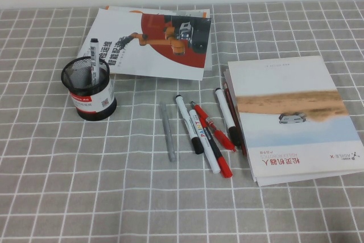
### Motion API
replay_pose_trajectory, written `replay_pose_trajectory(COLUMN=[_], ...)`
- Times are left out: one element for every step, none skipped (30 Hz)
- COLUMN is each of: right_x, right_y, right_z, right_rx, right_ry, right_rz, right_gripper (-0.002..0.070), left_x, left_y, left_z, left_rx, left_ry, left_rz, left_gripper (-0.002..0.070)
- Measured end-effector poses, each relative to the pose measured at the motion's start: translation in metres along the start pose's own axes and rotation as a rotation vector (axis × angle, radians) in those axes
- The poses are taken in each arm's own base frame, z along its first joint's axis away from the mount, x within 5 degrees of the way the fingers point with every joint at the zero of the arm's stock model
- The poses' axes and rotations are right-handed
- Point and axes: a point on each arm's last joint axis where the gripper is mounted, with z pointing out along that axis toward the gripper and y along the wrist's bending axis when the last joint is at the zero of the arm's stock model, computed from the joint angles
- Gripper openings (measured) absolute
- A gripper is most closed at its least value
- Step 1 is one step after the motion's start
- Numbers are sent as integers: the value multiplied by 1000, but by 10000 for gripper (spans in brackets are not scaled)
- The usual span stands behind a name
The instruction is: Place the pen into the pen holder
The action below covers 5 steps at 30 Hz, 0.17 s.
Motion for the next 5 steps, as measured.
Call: replay_pose_trajectory(right_x=[0, 0, 0, 0, 0], right_y=[0, 0, 0, 0, 0], right_z=[0, 0, 0, 0, 0], right_rx=[0, 0, 0, 0, 0], right_ry=[0, 0, 0, 0, 0], right_rz=[0, 0, 0, 0, 0], right_gripper=[-12, -12, -12, -12, -12], left_x=[0, 0, 0, 0, 0], left_y=[0, 0, 0, 0, 0], left_z=[0, 0, 0, 0, 0], left_rx=[0, 0, 0, 0, 0], left_ry=[0, 0, 0, 0, 0], left_rz=[0, 0, 0, 0, 0], left_gripper=[-3, -3, -3, -3, -3])
